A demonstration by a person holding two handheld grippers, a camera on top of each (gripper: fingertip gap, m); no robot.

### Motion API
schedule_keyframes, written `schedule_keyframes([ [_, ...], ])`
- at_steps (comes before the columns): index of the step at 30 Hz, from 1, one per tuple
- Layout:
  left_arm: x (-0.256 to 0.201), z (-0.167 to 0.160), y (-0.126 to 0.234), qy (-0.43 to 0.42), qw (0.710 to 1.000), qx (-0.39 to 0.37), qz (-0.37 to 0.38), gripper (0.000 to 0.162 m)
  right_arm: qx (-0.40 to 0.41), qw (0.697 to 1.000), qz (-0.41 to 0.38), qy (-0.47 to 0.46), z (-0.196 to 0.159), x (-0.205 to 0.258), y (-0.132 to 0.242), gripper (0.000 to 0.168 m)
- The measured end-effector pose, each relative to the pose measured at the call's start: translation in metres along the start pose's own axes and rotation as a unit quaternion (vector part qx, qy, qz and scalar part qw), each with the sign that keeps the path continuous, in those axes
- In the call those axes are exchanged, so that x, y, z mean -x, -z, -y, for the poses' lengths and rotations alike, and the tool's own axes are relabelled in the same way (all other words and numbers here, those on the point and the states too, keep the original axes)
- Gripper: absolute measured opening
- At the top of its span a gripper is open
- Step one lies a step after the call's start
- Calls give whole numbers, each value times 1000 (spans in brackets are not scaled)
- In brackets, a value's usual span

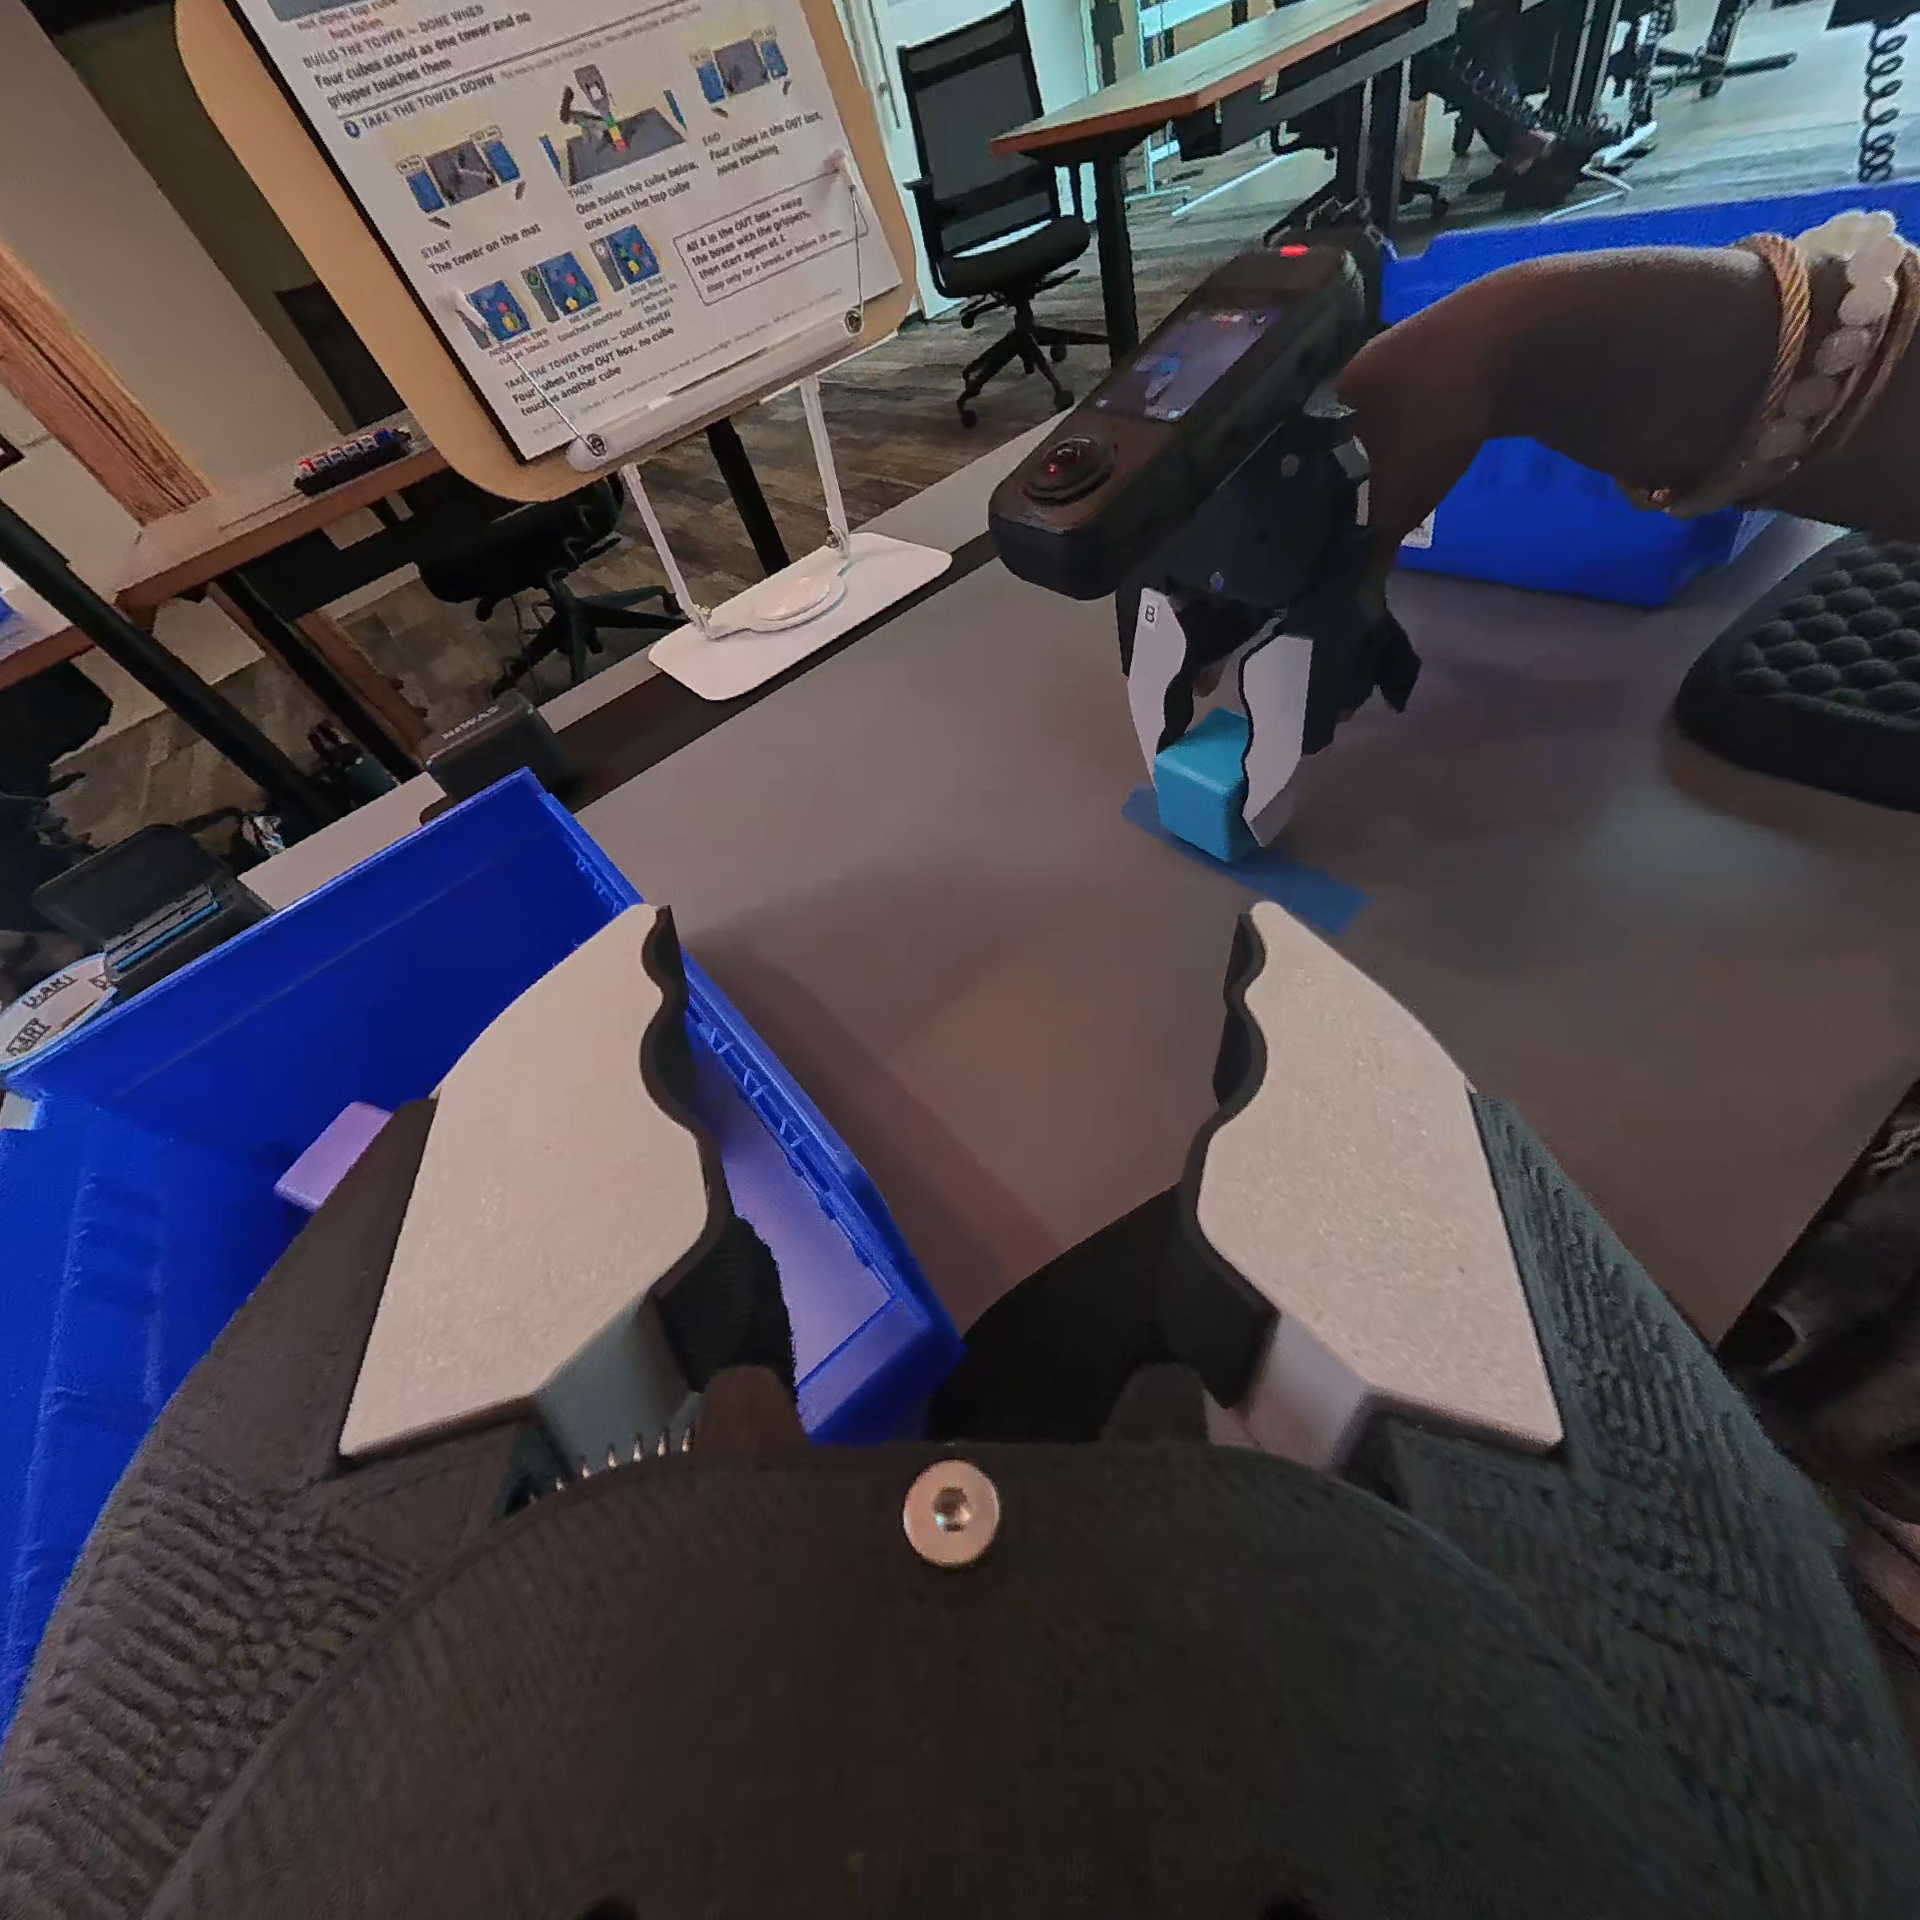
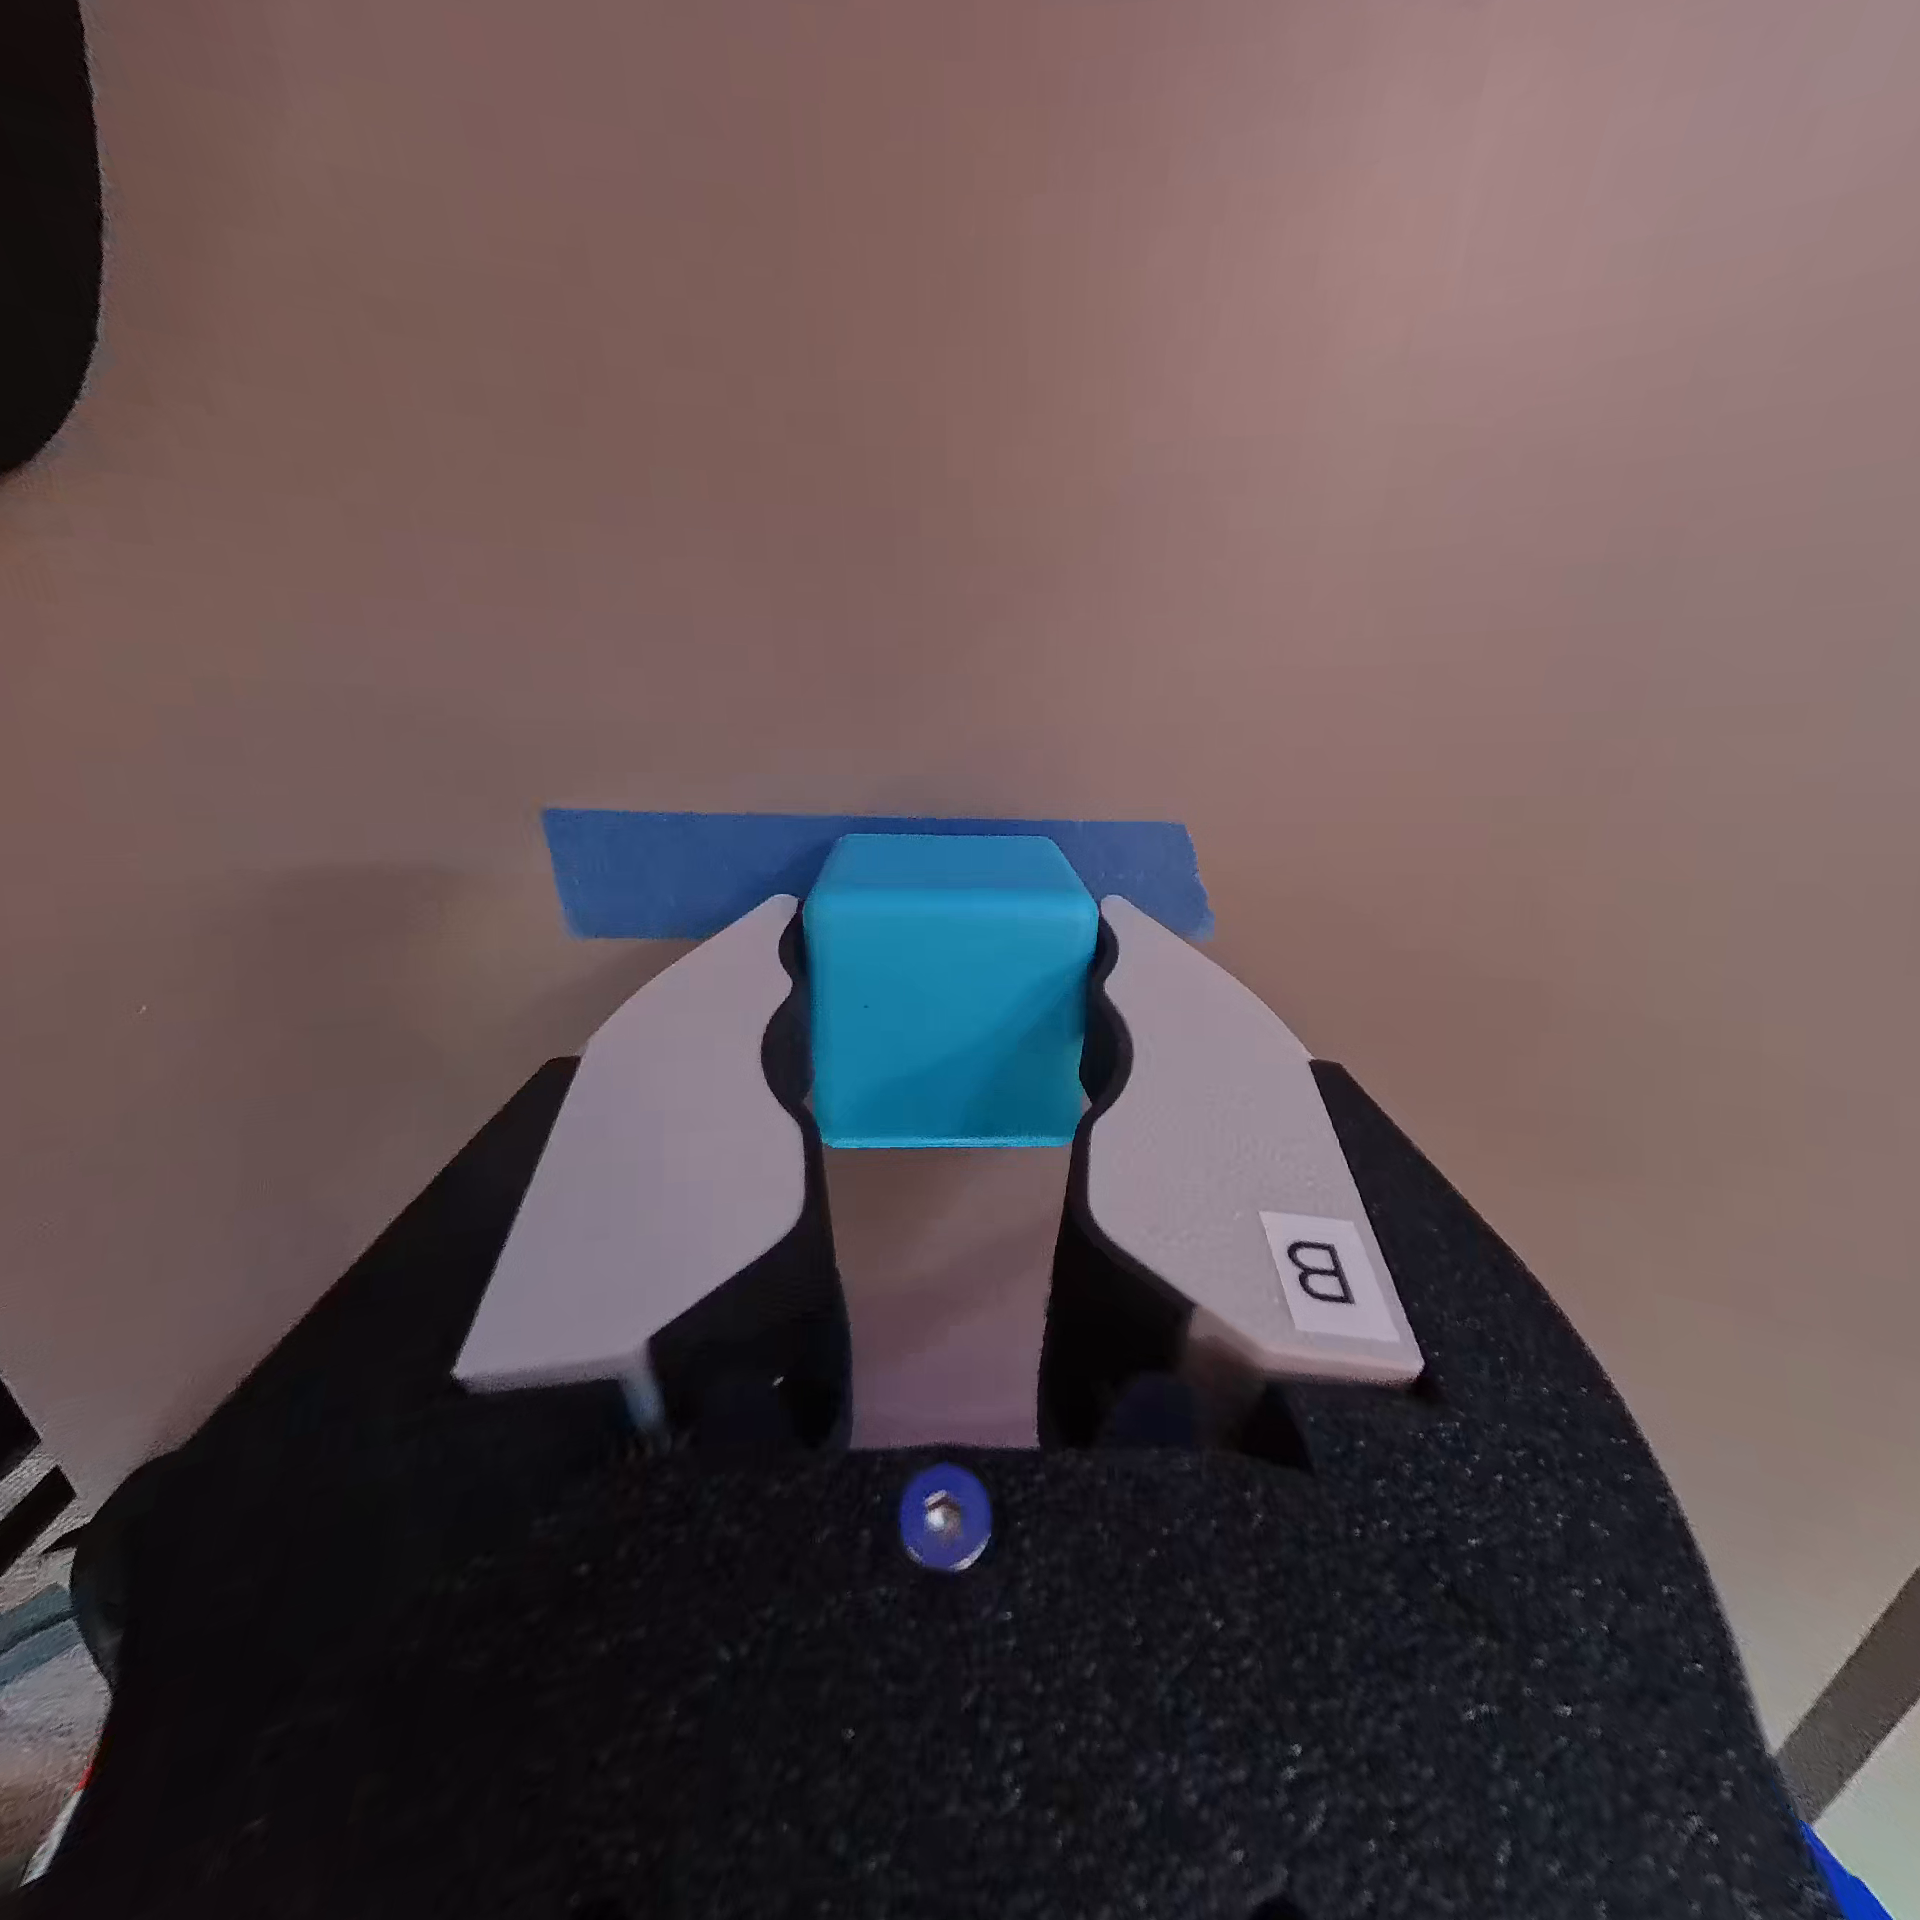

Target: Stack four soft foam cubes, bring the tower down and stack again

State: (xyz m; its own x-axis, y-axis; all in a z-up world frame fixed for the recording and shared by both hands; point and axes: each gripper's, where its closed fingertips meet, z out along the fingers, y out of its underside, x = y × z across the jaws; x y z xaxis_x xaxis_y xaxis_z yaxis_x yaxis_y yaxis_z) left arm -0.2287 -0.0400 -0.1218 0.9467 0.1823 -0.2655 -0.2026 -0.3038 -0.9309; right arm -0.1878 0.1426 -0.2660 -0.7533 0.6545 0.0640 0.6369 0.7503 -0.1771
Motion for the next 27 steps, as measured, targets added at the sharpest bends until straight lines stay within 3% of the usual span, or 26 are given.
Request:
schedule_keyframes([
  [13,3,-7,-2,-10,1000,23,9,100,-43,999,26,-1,5,3,-1,55],
  [19,5,-6,1,-11,1000,23,15,101,-196,980,27,-10,20,2,26,82],
  [24,13,-4,10,0,999,11,33,100,-367,929,2,-38,8,-6,45,82],
  [27,21,-4,11,13,999,7,47,99,-406,913,-17,-37,0,-8,37,76],
])
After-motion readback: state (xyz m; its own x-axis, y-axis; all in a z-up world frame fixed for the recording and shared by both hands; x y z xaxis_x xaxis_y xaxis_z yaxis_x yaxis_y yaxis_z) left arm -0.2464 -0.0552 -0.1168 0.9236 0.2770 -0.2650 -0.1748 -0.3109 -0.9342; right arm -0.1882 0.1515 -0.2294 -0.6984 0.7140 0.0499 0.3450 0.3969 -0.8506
